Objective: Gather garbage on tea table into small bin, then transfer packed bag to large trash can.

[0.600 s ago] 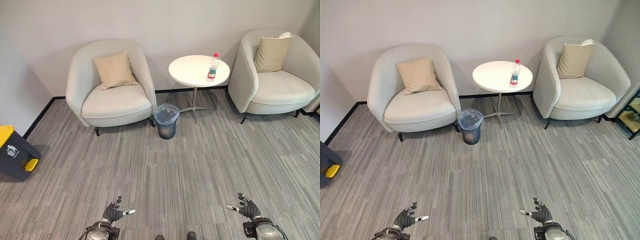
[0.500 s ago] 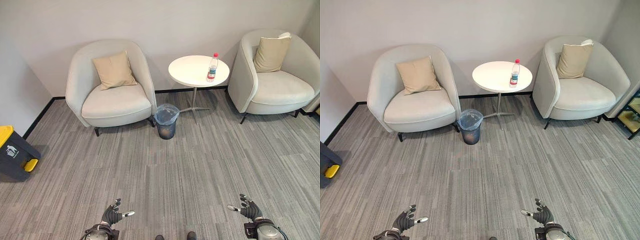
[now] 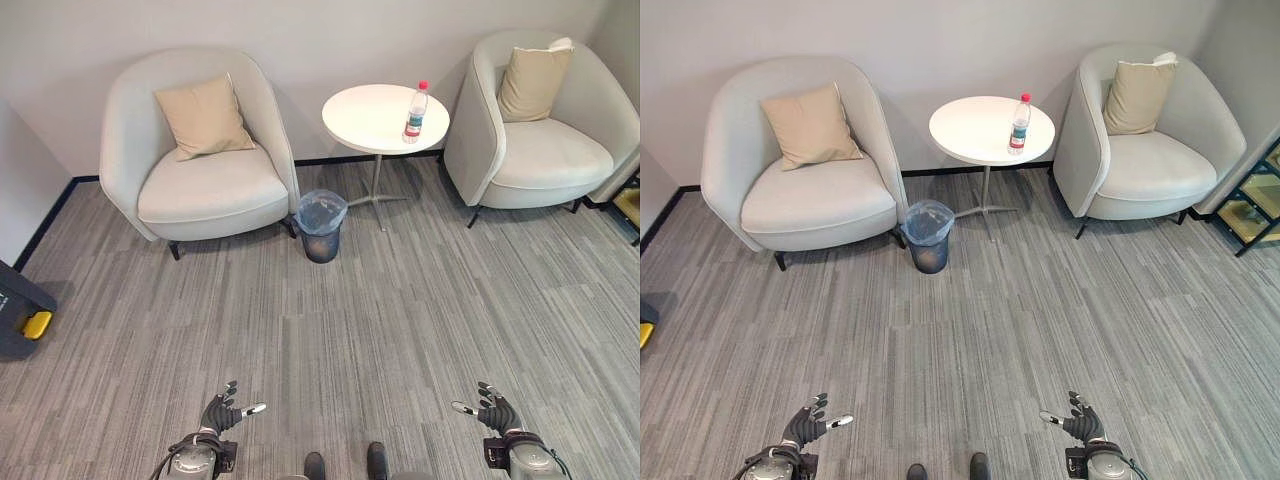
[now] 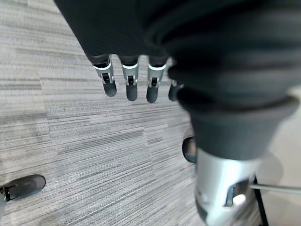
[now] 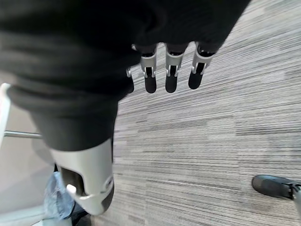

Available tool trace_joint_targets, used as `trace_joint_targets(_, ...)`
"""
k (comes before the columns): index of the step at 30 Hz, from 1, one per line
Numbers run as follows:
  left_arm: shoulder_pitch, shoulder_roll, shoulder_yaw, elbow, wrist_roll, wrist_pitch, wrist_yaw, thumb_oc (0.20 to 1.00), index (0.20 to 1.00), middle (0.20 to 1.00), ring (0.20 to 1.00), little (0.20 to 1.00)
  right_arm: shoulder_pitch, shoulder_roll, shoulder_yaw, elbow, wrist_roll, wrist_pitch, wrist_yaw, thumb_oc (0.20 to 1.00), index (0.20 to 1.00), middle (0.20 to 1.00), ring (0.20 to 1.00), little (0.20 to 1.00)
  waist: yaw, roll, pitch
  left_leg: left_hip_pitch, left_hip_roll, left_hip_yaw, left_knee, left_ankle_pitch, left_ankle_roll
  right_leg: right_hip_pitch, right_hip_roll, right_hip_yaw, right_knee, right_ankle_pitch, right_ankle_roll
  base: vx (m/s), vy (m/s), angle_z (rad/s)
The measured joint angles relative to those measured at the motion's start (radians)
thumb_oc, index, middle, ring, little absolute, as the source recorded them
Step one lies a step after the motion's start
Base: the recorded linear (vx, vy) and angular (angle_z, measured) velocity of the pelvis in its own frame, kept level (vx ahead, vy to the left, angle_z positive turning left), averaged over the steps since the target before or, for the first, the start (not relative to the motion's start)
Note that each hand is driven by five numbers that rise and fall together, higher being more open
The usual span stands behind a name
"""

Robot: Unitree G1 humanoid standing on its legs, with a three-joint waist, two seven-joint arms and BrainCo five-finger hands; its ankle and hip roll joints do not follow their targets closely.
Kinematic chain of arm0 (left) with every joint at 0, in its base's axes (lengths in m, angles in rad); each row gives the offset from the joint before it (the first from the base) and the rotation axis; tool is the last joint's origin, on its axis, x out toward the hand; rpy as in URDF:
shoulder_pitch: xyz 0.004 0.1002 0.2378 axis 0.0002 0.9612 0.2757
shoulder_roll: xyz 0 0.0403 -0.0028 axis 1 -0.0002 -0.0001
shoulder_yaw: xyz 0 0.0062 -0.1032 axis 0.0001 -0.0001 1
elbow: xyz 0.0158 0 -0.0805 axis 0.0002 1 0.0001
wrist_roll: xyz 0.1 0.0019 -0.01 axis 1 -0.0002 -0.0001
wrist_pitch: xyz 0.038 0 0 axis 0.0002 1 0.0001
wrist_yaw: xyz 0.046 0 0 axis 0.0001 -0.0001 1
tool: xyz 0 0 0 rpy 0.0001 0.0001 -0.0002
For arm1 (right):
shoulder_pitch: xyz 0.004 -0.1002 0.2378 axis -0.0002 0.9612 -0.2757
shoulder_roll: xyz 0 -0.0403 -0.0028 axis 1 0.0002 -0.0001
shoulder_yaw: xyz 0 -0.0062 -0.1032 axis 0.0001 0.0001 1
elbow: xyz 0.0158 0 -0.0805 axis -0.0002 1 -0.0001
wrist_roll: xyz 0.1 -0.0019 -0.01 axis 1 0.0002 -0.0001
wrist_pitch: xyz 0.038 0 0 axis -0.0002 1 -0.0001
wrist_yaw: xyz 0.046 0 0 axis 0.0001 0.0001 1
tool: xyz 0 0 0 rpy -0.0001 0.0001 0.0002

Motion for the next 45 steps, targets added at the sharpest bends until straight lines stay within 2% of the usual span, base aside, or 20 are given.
trace_joint_targets(4, -0.023, 0.015, 0.001, -0.022, 0.000, 0.000, 0.004, 1.000, 1.000, 1.000, 1.000, 1.000, -0.045, 0.001, -0.017, 0.000, 0.000, 0.004, -0.001, 1.000, 1.000, 1.000, 1.000, 1.000, -0.005, 0.005, 0.051, -0.028, -0.009, 0.029, 0.000, -0.006, 0.026, -0.119, -0.002, 0.013, 0.168, -0.024, 0.031, 0.04, 0.096, -0.31)
trace_joint_targets(6, -0.036, 0.026, 0.003, -0.022, 0.000, 0.000, 0.007, 1.000, 1.000, 1.000, 1.000, 1.000, -0.068, 0.006, -0.026, -0.002, 0.000, 0.005, -0.001, 1.000, 1.000, 1.000, 1.000, 1.000, -0.009, 0.009, 0.072, -0.022, -0.007, 0.056, 0.000, 0.000, 0.049, -0.172, -0.017, -0.006, 0.266, -0.065, 0.078, 0.16, 0.035, -0.25)
trace_joint_targets(9, -0.033, 0.027, 0.008, -0.025, 0.000, -0.001, 0.007, 1.000, 1.000, 1.000, 1.000, 1.000, -0.073, 0.009, -0.024, -0.007, -0.001, 0.005, -0.001, 1.000, 1.000, 1.000, 1.000, 1.000, -0.004, 0.003, 0.087, 0.019, -0.016, 0.080, 0.000, -0.039, 0.056, -0.197, -0.077, -0.100, 0.321, -0.115, 0.075, 0.18, -0.044, -0.30)
trace_joint_targets(14, -0.019, 0.019, 0.010, 0.015, 0.000, 0.001, 0.009, 1.000, 1.000, 1.000, 1.000, 1.000, -0.059, 0.010, -0.022, -0.028, -0.001, 0.006, -0.003, 1.000, 1.000, 1.000, 1.000, 1.000, -0.019, -0.028, 0.075, 0.123, 0.000, 0.105, 0.001, -0.122, -0.006, -0.277, -0.174, -0.291, 0.112, -0.061, 0.090, 0.40, -0.219, -0.18)
trace_joint_targets(17, -0.006, -0.015, 0.003, 0.004, 0.000, -0.005, 0.008, 1.000, 1.000, 1.000, 1.000, 1.000, -0.008, -0.007, -0.026, -0.042, -0.001, 0.006, -0.004, 1.000, 1.000, 1.000, 1.000, 1.000, -0.043, 0.028, 0.040, 0.178, 0.108, 0.024, 0.034, -0.155, -0.057, -0.216, -0.075, -0.274, 0.158, 0.023, 0.035, 0.31, -0.269, 0.66)
trace_joint_targets(19, -0.006, -0.020, 0.002, 0.006, 0.000, -0.004, 0.007, 1.000, 1.000, 1.000, 1.000, 1.000, -0.019, -0.011, -0.025, -0.045, -0.002, 0.000, -0.004, 1.000, 1.000, 1.000, 1.000, 1.000, -0.042, 0.021, 0.033, 0.160, 0.133, 0.010, 0.127, -0.142, -0.076, -0.162, -0.045, -0.278, 0.118, 0.045, -0.055, 0.18, -0.211, 0.03)
trace_joint_targets(20, -0.003, -0.032, 0.002, 0.007, 0.000, -0.004, 0.007, 1.000, 1.000, 1.000, 1.000, 1.000, -0.036, -0.022, -0.025, -0.045, -0.002, -0.002, -0.004, 1.000, 1.000, 1.000, 1.000, 1.000, -0.041, 0.033, 0.029, 0.156, 0.148, -0.002, 0.169, -0.132, -0.094, -0.137, -0.029, -0.288, 0.104, 0.040, -0.068, 0.20, -0.255, -0.01)
trace_joint_targets(21, 0.002, -0.039, 0.001, 0.008, 0.000, -0.003, 0.006, 1.000, 1.000, 1.000, 1.000, 1.000, -0.044, -0.026, -0.027, -0.046, -0.001, -0.003, -0.005, 1.000, 1.000, 1.000, 1.000, 1.000, -0.047, 0.037, 0.019, 0.115, 0.159, -0.014, 0.264, -0.130, -0.097, -0.110, -0.019, -0.291, 0.076, 0.025, -0.073, 0.19, -0.232, 0.04)
trace_joint_targets(23, -0.018, -0.041, 0.001, 0.013, 0.000, -0.003, 0.006, 1.000, 1.000, 1.000, 1.000, 1.000, -0.049, -0.026, -0.023, -0.061, -0.001, -0.003, -0.005, 1.000, 1.000, 1.000, 1.000, 1.000, -0.042, 0.027, 0.019, -0.012, 0.173, -0.053, 0.532, -0.097, -0.167, -0.065, -0.010, -0.282, 0.051, 0.015, -0.119, 0.23, -0.203, -0.03)
trace_joint_targets(25, -0.026, -0.043, -0.001, 0.014, -0.001, -0.002, 0.006, 1.000, 1.000, 1.000, 1.000, 1.000, -0.062, -0.026, -0.021, -0.066, -0.001, -0.003, -0.007, 1.000, 1.000, 1.000, 1.000, 1.000, -0.028, 0.021, 0.022, -0.100, 0.165, -0.076, 0.654, -0.121, -0.178, -0.050, -0.002, -0.259, 0.045, -0.021, -0.142, 0.17, -0.089, -0.20)
trace_joint_targets(26, -0.057, -0.045, -0.009, 0.013, -0.001, -0.002, 0.006, 1.000, 1.000, 1.000, 1.000, 1.000, -0.065, -0.025, -0.022, -0.049, -0.001, 0.000, -0.013, 1.000, 1.000, 1.000, 1.000, 1.000, -0.011, 0.005, 0.034, -0.168, 0.121, -0.079, 0.620, -0.165, -0.145, -0.030, -0.007, -0.246, 0.027, 0.002, -0.145, 0.32, -0.069, -0.42)
trace_joint_targets(28, -0.065, -0.042, -0.011, 0.012, 0.000, -0.003, 0.006, 1.000, 1.000, 1.000, 1.000, 1.000, -0.068, -0.022, -0.016, -0.043, -0.001, -0.002, -0.016, 1.000, 1.000, 1.000, 1.000, 1.000, -0.010, -0.012, 0.043, -0.254, 0.071, -0.065, 0.381, -0.151, -0.145, 0.022, 0.011, -0.246, -0.001, -0.050, -0.119, 0.36, -0.064, -0.20)
trace_joint_targets(30, -0.072, -0.043, -0.014, 0.012, 0.000, -0.004, 0.006, 1.000, 1.000, 1.000, 1.000, 1.000, -0.066, -0.016, -0.010, -0.016, -0.001, 0.003, -0.023, 1.000, 1.000, 1.000, 1.000, 1.000, 0.001, -0.028, 0.053, -0.281, 0.047, -0.048, 0.144, -0.060, -0.135, 0.049, 0.020, -0.246, 0.000, -0.058, -0.101, 0.24, -0.002, -0.15)
trace_joint_targets(35, -0.028, -0.028, -0.018, 0.039, 0.000, 0.002, 0.007, 1.000, 1.000, 1.000, 1.000, 1.000, -0.052, -0.005, 0.017, 0.027, -0.001, 0.004, -0.035, 1.000, 1.000, 1.000, 1.000, 1.000, 0.034, -0.022, 0.063, -0.368, 0.056, -0.046, 0.070, 0.052, -0.126, 0.147, 0.088, -0.204, -0.006, -0.153, -0.098, 0.41, 0.092, -0.24)
trace_joint_targets(37, -0.008, -0.030, -0.012, 0.053, 0.000, 0.010, 0.006, 1.000, 1.000, 1.000, 1.000, 1.000, -0.046, 0.002, 0.014, 0.036, -0.003, 0.007, -0.033, 1.000, 1.000, 1.000, 1.000, 1.000, 0.050, -0.019, 0.060, -0.338, 0.049, -0.040, 0.090, 0.069, -0.095, 0.189, 0.091, -0.168, -0.001, -0.168, -0.103, 0.38, 0.139, -0.53)
trace_joint_targets(40, 0.016, -0.031, 0.001, 0.051, 0.000, 0.011, 0.006, 1.000, 1.000, 1.000, 1.000, 1.000, -0.039, 0.004, 0.017, 0.034, -0.012, 0.008, -0.030, 1.000, 1.000, 1.000, 1.000, 1.000, 0.052, -0.019, 0.034, -0.271, -0.006, -0.014, 0.089, 0.095, -0.037, 0.238, 0.055, -0.136, 0.000, -0.217, -0.051, 0.32, 0.160, -0.34)
trace_joint_targets(41, 0.025, -0.032, 0.001, 0.053, 0.000, 0.012, 0.006, 1.000, 1.000, 1.000, 1.000, 1.000, -0.047, 0.007, 0.017, 0.033, -0.024, 0.008, -0.029, 1.000, 1.000, 1.000, 1.000, 1.000, 0.056, -0.013, 0.028, -0.215, -0.018, 0.009, 0.039, 0.158, 0.058, 0.249, 0.040, -0.121, 0.028, -0.236, -0.021, 0.27, 0.179, -0.36)
trace_joint_targets(42, 0.004, -0.029, -0.001, 0.038, 0.000, 0.010, 0.005, 1.000, 1.000, 1.000, 1.000, 1.000, -0.048, 0.012, 0.027, -0.002, -0.027, 0.007, -0.016, 1.000, 1.000, 1.000, 1.000, 1.000, 0.053, -0.011, 0.025, -0.152, -0.048, 0.009, 0.019, 0.119, 0.105, 0.195, -0.004, -0.119, 0.230, -0.292, 0.060, 0.29, 0.225, -0.24)
trace_joint_targets(43, -0.002, -0.023, -0.001, 0.032, 0.000, 0.006, 0.006, 1.000, 1.000, 1.000, 1.000, 1.000, -0.047, 0.013, 0.034, -0.009, -0.032, 0.007, -0.011, 1.000, 1.000, 1.000, 1.000, 1.000, 0.054, -0.014, 0.021, -0.126, -0.060, 0.005, 0.021, 0.095, 0.117, 0.158, -0.027, -0.121, 0.346, -0.328, 0.096, 0.24, 0.184, -0.08)
trace_joint_targets(45, -0.019, -0.002, -0.002, 0.024, 0.000, 0.002, 0.006, 1.000, 1.000, 1.000, 1.000, 1.000, -0.065, 0.010, 0.038, -0.039, -0.042, 0.004, -0.008, 1.000, 1.000, 1.000, 1.000, 1.000, 0.055, -0.028, 0.008, -0.100, -0.104, 0.007, 0.025, 0.042, 0.136, 0.007, -0.094, -0.098, 0.667, -0.374, 0.119, 0.22, 0.137, -0.10)
